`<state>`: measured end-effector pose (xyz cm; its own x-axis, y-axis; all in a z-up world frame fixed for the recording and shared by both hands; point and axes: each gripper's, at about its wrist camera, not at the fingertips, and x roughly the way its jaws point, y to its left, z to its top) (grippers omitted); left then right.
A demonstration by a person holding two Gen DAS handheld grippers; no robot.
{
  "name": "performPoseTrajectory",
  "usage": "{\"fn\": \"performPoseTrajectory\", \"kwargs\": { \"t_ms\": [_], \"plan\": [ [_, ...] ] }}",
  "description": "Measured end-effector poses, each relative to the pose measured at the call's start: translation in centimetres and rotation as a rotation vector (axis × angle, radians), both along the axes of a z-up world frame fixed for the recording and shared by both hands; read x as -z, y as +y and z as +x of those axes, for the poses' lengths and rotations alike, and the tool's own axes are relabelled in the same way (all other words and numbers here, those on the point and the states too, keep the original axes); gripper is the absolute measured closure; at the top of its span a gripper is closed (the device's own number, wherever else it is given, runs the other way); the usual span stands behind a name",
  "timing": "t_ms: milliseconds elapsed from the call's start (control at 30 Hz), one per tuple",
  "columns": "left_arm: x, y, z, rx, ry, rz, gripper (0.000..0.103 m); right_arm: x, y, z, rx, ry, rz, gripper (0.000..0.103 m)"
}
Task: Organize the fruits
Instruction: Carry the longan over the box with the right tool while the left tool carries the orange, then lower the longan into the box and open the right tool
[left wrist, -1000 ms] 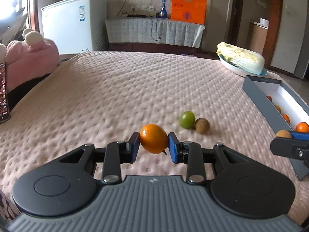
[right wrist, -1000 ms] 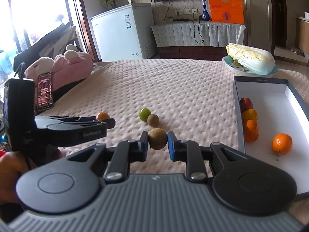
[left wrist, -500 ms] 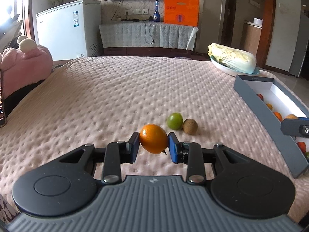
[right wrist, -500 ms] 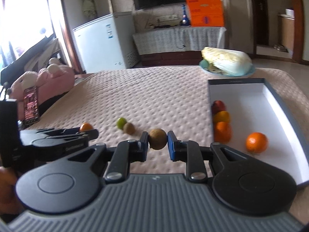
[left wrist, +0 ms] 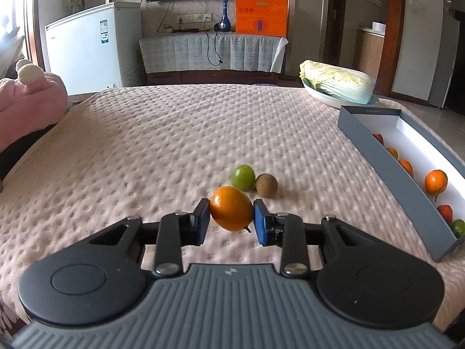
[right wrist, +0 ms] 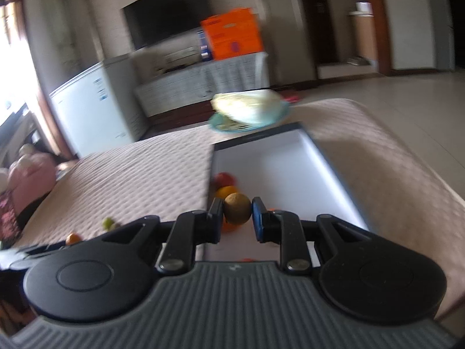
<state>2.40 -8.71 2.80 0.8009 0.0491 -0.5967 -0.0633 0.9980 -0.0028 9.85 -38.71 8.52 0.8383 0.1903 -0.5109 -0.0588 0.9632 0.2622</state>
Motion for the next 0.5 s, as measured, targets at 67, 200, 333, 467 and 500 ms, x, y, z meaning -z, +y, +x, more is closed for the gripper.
{"fn": "performPoseTrajectory", "kwargs": {
  "t_ms": [67, 200, 333, 467, 500],
  "plan": [
    [0.0, -0.1, 0.1, -0.002, 0.003, -0.007, 0.066, 0.2, -1.5, -0.1, 0.047, 0.007, 0.019, 0.079],
    [-0.1, -0.5, 0.1, 0.009, -0.001, -0.017, 0.066, 0.8, -3.7, -0.2, 0.138, 0.035, 0.064, 0.079],
    [-0.1, -1.1, 0.2, 0.024, -0.002, -0.020, 0.066, 1.4, -4.3, -0.2, 0.170, 0.055, 0.065, 0.079],
    [-0.1, -1.3, 0.4, 0.030, 0.001, -0.042, 0.066, 1.8, -4.1, 0.2, 0.172, 0.067, 0.056, 0.079],
    [-0.1, -1.4, 0.3, 0.035, -0.001, -0.043, 0.066, 1.9, -4.0, 0.3, 0.170, 0.071, 0.054, 0.079]
  ]
}}
